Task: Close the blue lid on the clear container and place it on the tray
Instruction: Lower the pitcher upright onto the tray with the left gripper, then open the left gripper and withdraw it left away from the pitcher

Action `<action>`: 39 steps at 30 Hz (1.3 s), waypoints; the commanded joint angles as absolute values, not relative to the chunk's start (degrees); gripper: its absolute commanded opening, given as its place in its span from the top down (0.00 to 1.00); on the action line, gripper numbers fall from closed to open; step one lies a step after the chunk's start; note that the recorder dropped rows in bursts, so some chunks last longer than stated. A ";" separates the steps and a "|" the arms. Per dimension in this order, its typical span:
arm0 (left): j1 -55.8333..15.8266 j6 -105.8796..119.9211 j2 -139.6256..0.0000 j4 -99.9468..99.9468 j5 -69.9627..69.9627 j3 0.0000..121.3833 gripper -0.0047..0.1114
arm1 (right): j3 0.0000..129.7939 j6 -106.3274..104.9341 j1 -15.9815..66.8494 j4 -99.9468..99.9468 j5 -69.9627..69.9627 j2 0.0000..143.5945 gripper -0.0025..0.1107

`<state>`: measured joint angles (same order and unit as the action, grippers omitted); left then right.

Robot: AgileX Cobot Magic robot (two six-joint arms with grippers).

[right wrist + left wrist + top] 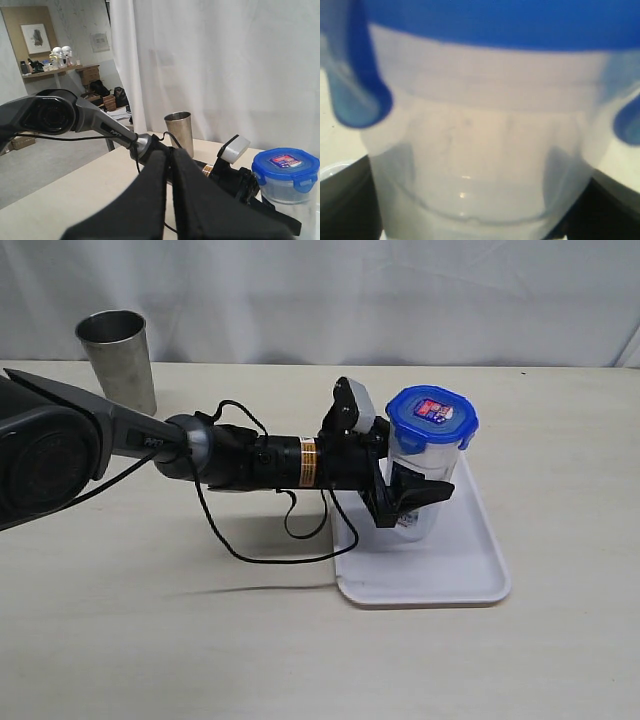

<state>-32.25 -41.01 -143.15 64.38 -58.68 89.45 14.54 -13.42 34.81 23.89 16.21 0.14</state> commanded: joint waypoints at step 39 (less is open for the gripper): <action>-25.96 -45.65 -142.81 77.69 -62.49 89.44 0.17 | 14.33 -13.23 34.66 23.99 15.70 0.00 0.94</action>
